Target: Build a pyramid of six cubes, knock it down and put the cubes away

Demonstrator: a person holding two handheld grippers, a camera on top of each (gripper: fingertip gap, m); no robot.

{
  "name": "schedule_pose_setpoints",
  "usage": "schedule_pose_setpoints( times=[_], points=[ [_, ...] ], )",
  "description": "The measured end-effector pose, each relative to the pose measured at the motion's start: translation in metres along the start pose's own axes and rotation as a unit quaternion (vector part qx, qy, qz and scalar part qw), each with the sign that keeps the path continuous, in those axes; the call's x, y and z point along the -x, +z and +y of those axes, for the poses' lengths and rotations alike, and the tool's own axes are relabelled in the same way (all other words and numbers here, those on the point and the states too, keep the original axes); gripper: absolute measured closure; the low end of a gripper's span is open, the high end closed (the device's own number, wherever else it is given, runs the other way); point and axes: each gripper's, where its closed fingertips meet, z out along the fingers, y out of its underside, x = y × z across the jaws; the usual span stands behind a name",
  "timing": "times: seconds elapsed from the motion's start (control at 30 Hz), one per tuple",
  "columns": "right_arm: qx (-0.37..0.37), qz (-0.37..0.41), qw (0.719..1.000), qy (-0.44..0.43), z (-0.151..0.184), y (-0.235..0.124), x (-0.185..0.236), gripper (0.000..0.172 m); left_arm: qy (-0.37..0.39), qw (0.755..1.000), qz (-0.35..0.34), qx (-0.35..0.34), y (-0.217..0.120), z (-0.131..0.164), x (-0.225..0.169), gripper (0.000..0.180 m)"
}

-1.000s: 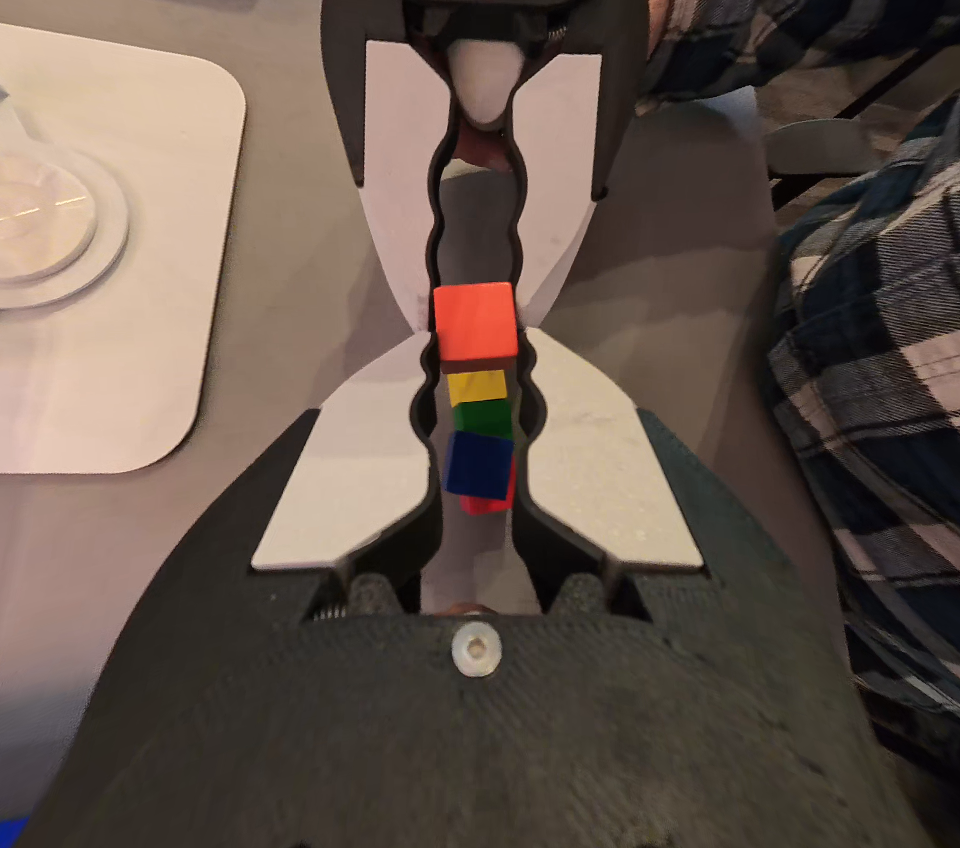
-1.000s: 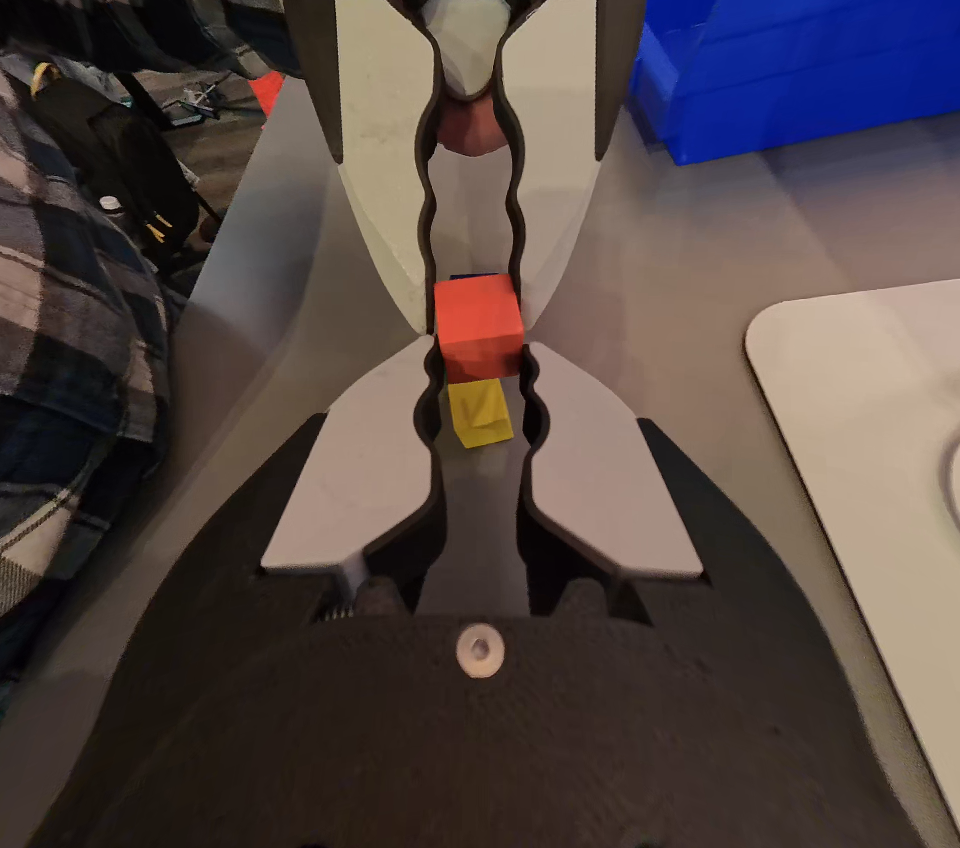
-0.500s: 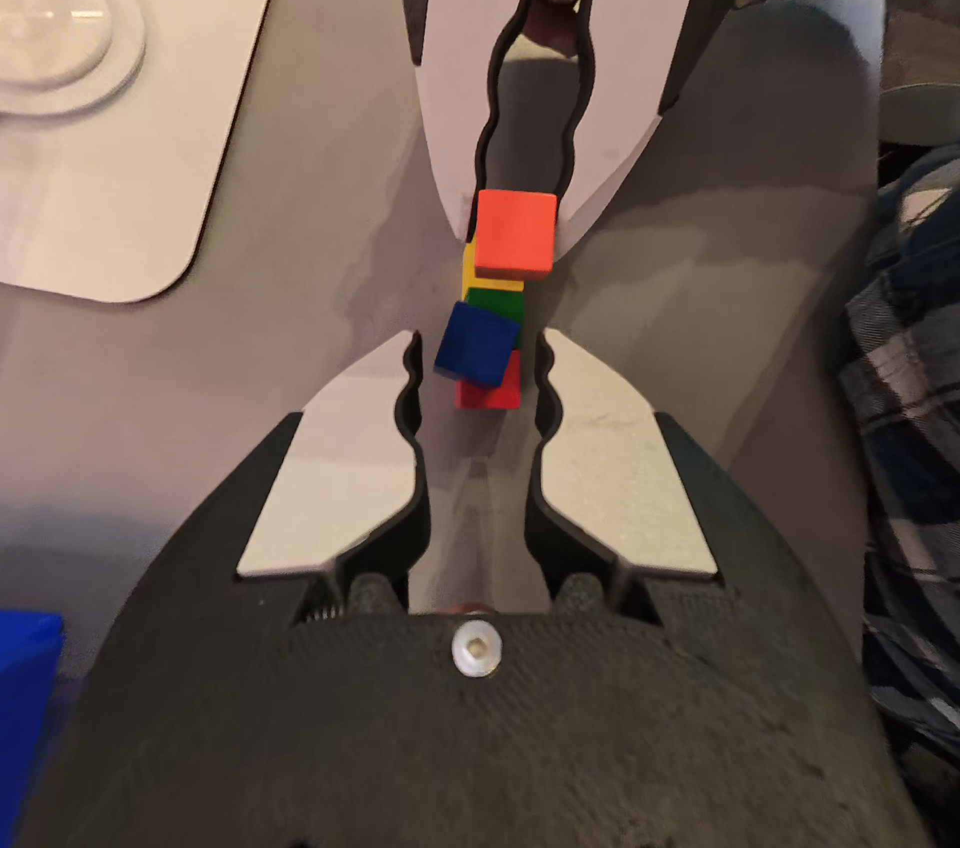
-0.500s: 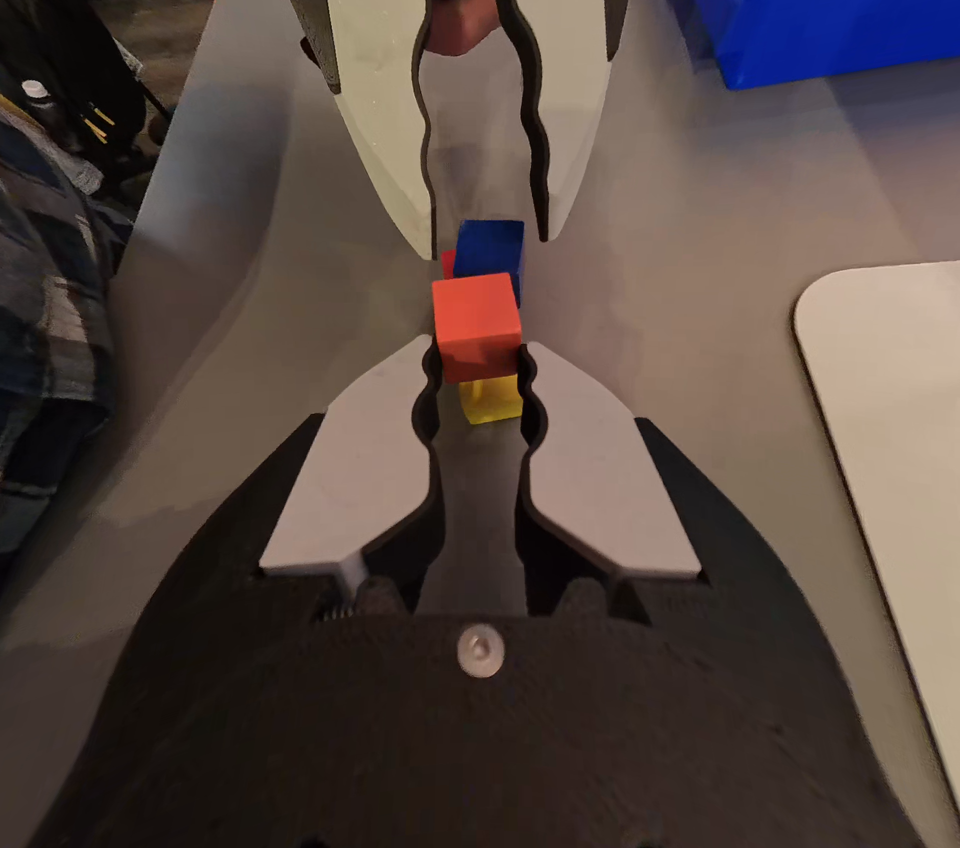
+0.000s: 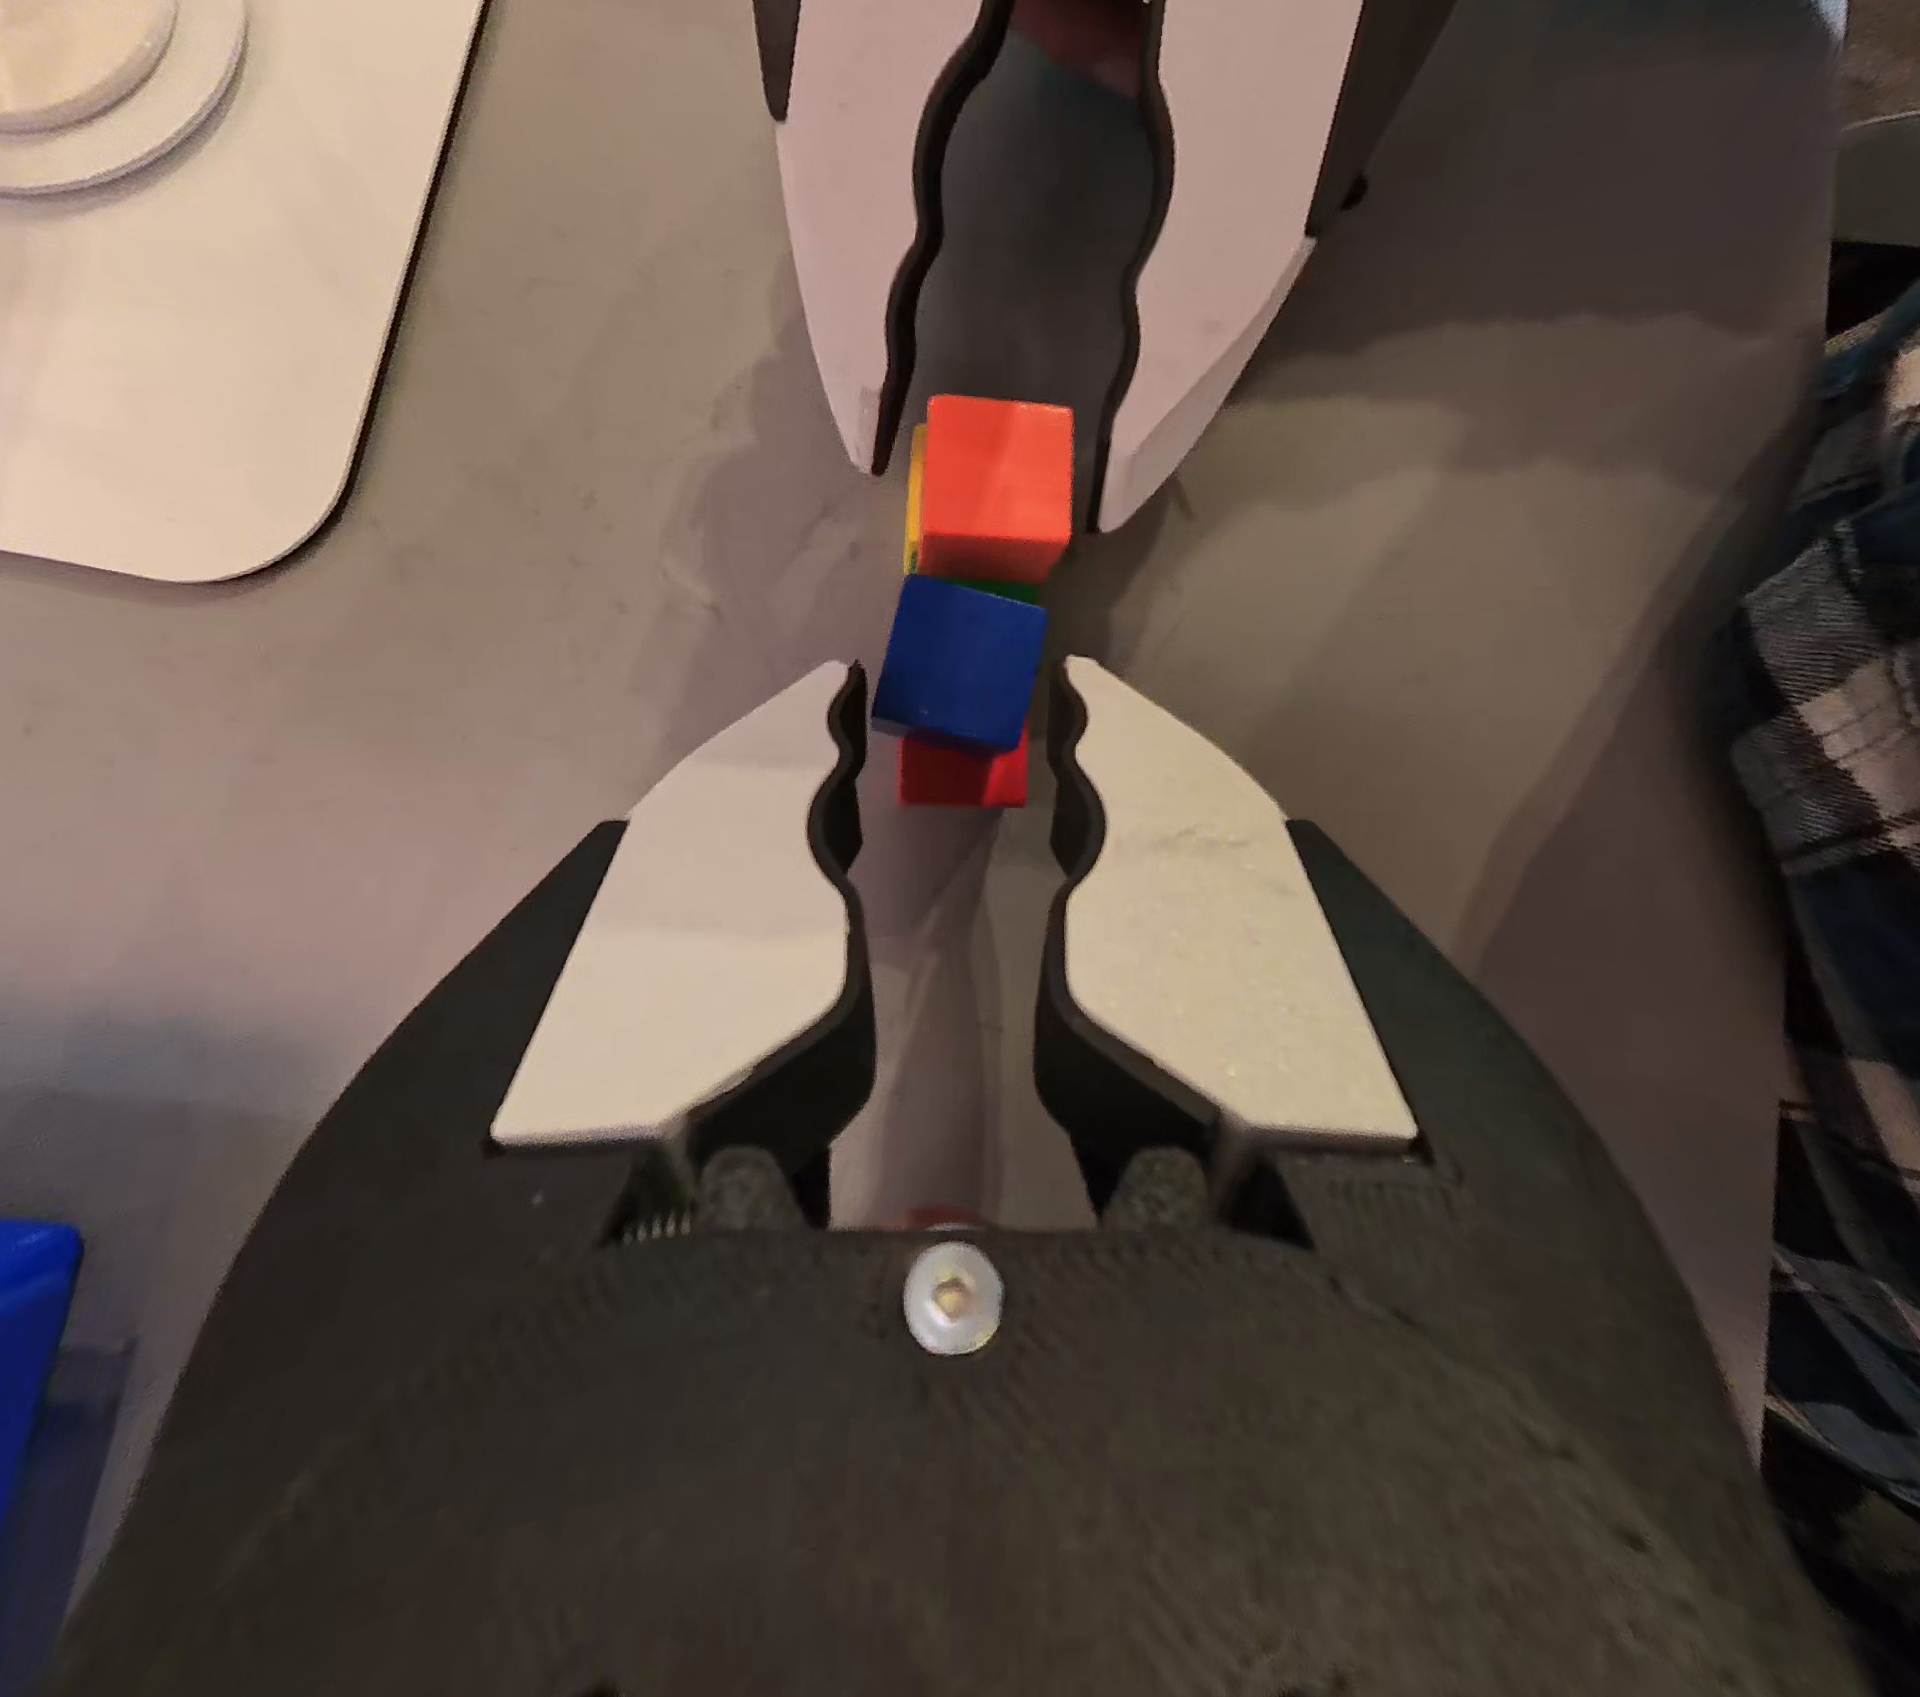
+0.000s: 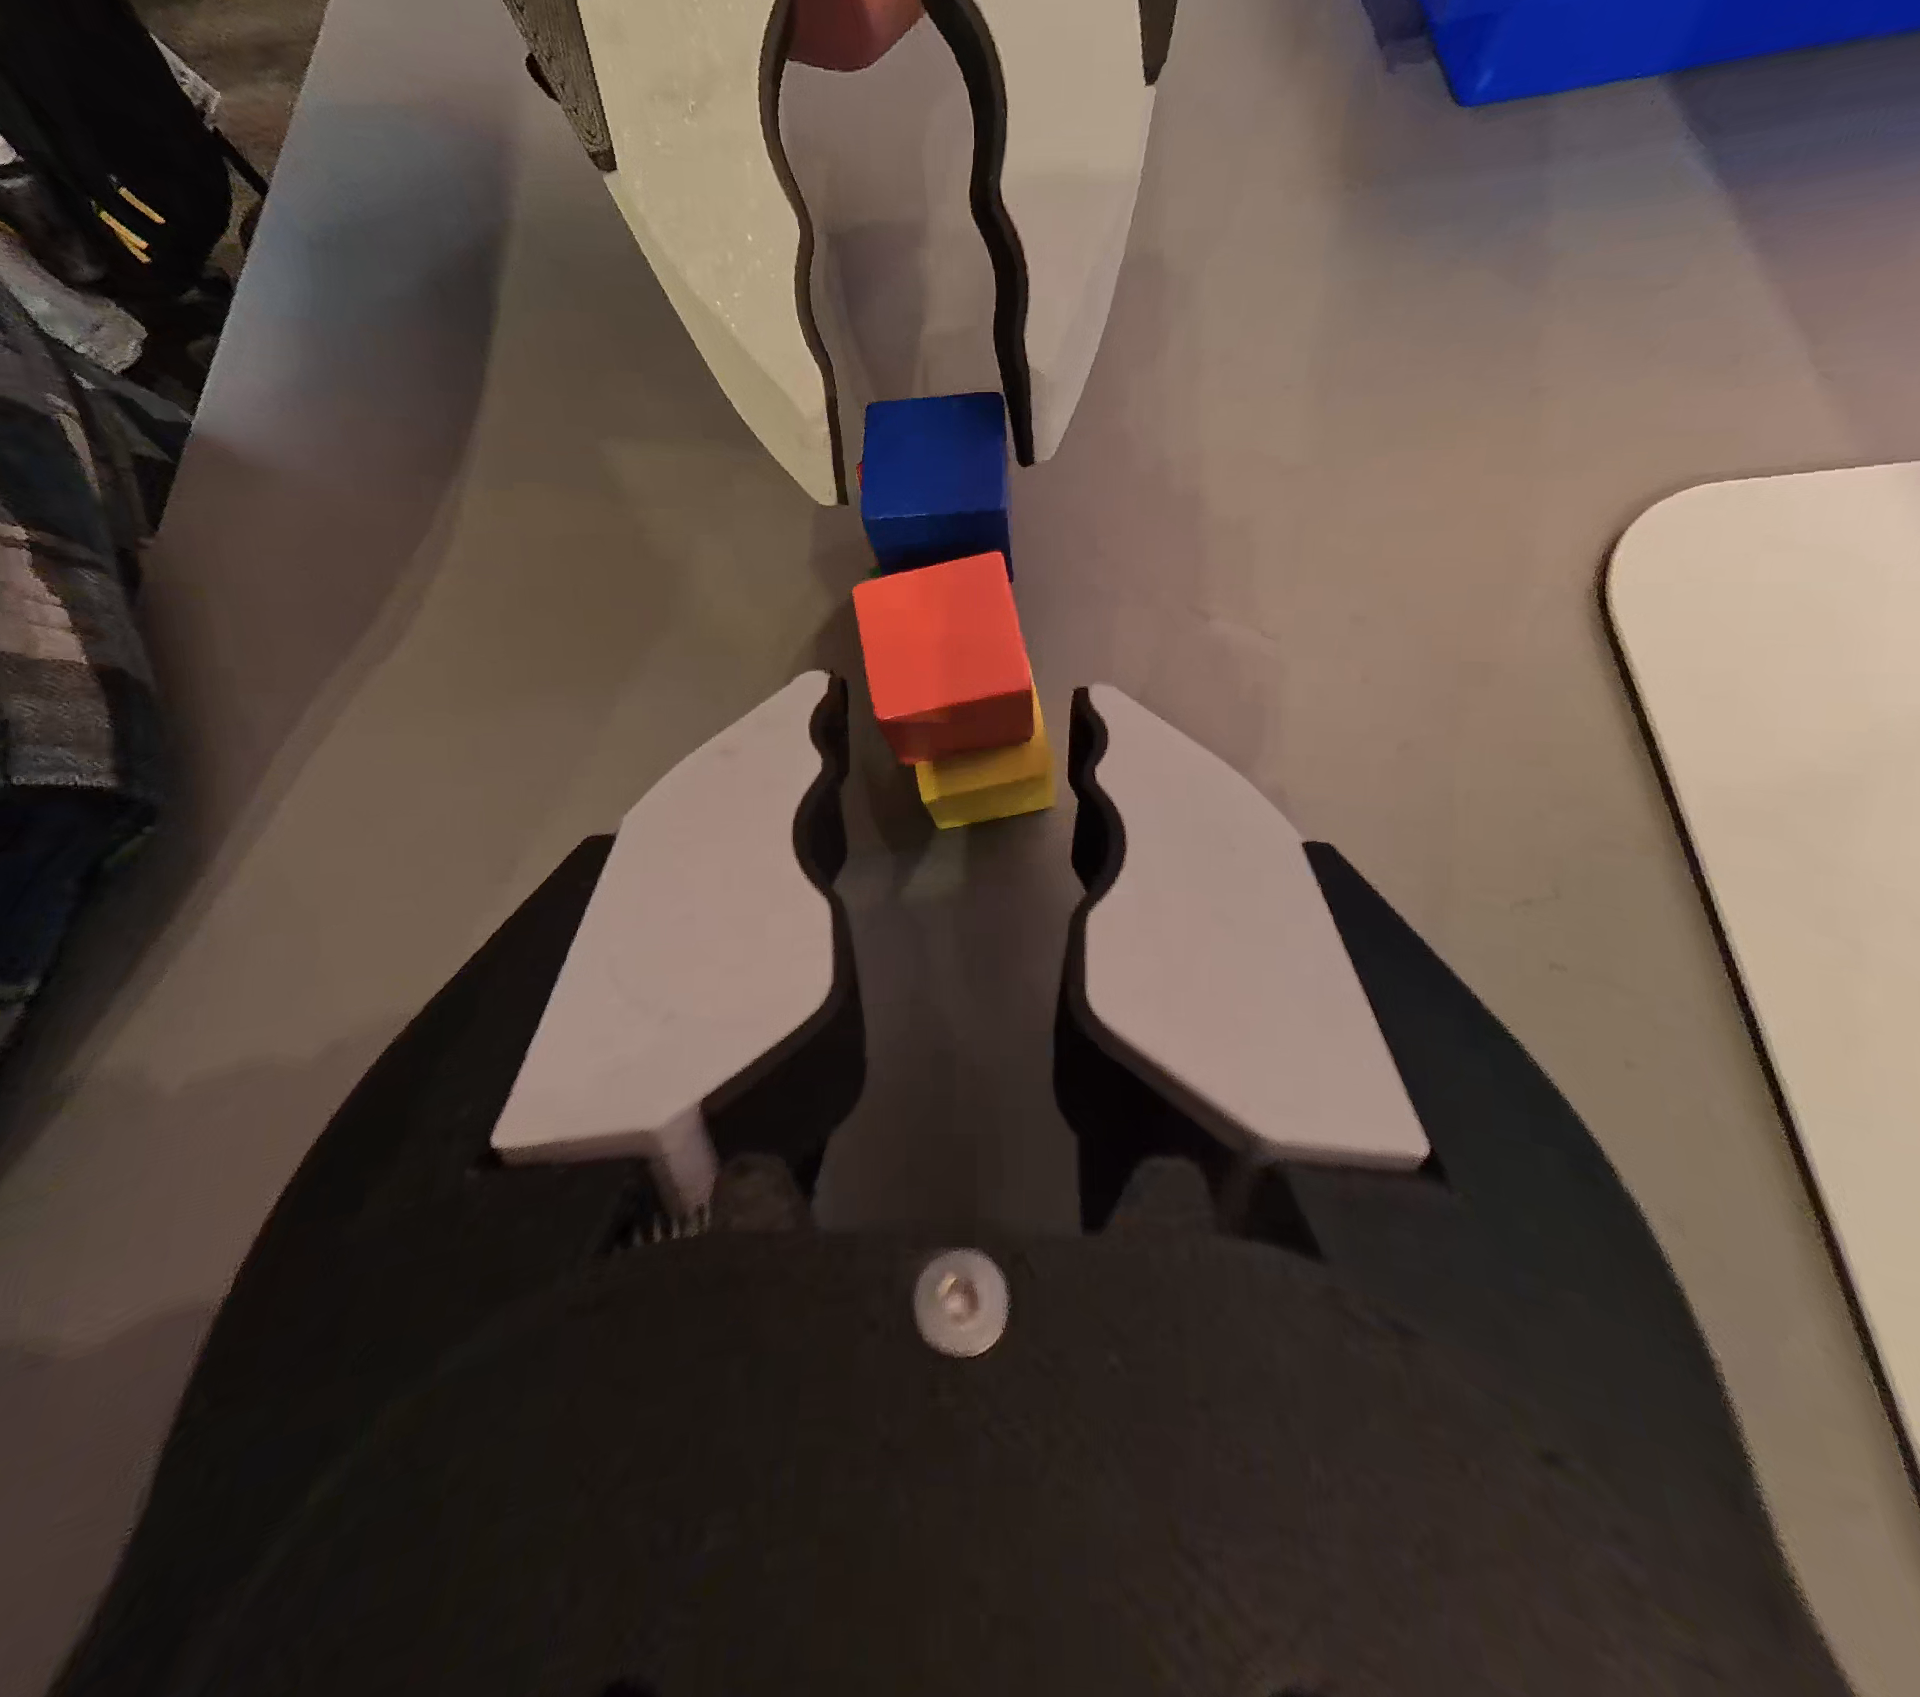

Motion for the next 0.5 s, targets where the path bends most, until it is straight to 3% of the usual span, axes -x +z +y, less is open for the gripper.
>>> schedule_pose_setpoints(
  times=[0.13, 0.5],
  points=[
    [-0.010, -0.002, 1.000, -0.005, -0.0038, -0.0062, -0.0003, 0.144, -0.006, 1.000, 0.000, 0.000, -0.0015, 0.0037, 0.0030, 0.153],
    [-0.013, -0.006, 1.000, -0.009, -0.0067, -0.0020, -0.0005, 0.144, 0.006, 1.000, -0.005, 0.000, 0.0025, 0.0012, -0.0028, 0.154]
  ],
)
